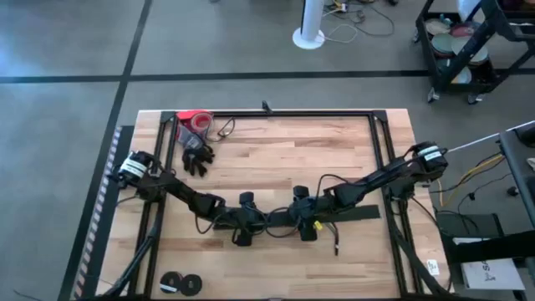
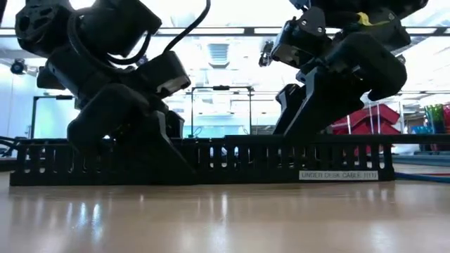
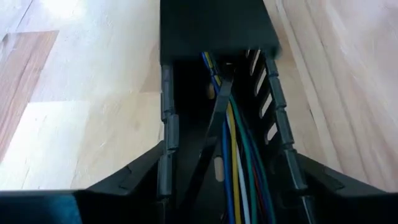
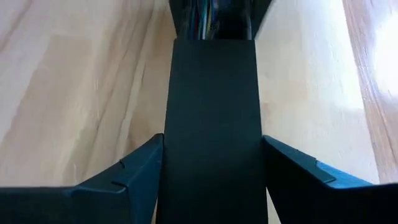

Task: Ziptie cables
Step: Close the black cable duct

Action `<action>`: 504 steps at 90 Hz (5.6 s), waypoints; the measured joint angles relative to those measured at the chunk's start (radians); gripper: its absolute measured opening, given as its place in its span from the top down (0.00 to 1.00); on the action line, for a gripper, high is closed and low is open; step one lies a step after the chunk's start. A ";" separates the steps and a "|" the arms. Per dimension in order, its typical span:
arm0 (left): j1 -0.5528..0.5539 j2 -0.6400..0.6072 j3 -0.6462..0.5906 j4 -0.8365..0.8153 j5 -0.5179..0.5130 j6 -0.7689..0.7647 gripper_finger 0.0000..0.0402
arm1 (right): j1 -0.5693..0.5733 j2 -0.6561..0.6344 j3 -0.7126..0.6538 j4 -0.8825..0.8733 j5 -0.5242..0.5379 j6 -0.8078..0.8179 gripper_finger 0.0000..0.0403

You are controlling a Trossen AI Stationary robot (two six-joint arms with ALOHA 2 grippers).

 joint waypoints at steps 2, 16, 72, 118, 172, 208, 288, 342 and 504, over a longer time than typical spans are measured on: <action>0.000 0.000 0.000 0.000 0.000 -0.002 0.43 | 0.000 0.003 0.003 -0.003 0.003 0.004 0.46; 0.000 0.001 0.003 -0.001 -0.001 -0.011 0.42 | -0.001 0.014 0.016 -0.017 0.023 0.036 0.44; 0.016 0.006 0.066 -0.034 -0.007 -0.003 0.43 | -0.010 0.152 0.195 -0.049 0.066 0.007 0.45; -0.012 -0.209 0.046 -0.404 0.069 -0.114 0.27 | -0.023 0.178 0.197 -0.059 0.058 0.048 0.45; -0.198 -0.431 -0.323 -0.187 -0.142 -0.282 0.27 | -0.025 0.159 0.167 -0.059 0.032 0.082 0.45; -0.199 -0.205 -0.246 -0.160 -0.171 -0.268 0.46 | -0.027 0.161 0.161 0.011 0.021 0.022 0.45; -0.203 -0.180 -0.260 -0.086 -0.178 -0.277 0.44 | -0.033 0.161 0.162 0.030 -0.099 -0.010 0.46; -0.232 -0.178 -0.237 -0.044 -0.191 -0.317 0.44 | -0.041 0.159 0.170 -0.093 0.009 0.208 0.43; -0.195 -0.179 -0.261 0.005 -0.204 -0.293 0.43 | -0.061 0.170 0.215 -0.033 -0.116 -0.039 0.19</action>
